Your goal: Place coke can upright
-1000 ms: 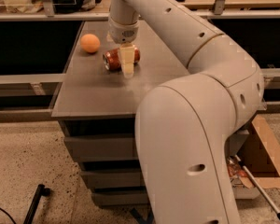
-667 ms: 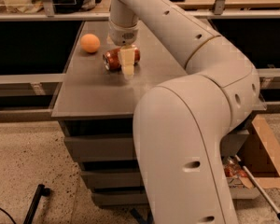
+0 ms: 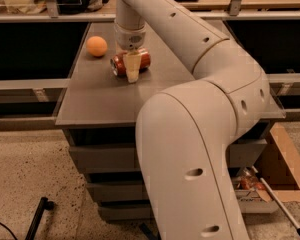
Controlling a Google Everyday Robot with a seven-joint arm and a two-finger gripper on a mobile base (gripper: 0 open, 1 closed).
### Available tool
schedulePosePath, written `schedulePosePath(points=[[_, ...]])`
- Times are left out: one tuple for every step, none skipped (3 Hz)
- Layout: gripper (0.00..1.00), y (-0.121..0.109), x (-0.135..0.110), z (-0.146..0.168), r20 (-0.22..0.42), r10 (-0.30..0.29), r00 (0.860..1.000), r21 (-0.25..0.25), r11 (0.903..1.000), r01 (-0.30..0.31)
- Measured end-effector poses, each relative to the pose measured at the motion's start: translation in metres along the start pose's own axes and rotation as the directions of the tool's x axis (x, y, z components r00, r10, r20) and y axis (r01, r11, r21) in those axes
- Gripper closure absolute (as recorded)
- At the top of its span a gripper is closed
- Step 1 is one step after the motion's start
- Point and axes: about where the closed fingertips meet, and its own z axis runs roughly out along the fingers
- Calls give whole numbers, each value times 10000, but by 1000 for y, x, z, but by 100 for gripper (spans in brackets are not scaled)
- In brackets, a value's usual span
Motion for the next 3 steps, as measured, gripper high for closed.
schedulePosePath(points=[[65, -1, -2, 1, -12, -70, 10000, -28, 10000, 70], [88, -2, -2, -1, -10, -72, 10000, -25, 10000, 72], [100, -2, -11, -16, 11, 18, 10000, 216, 9998, -19]])
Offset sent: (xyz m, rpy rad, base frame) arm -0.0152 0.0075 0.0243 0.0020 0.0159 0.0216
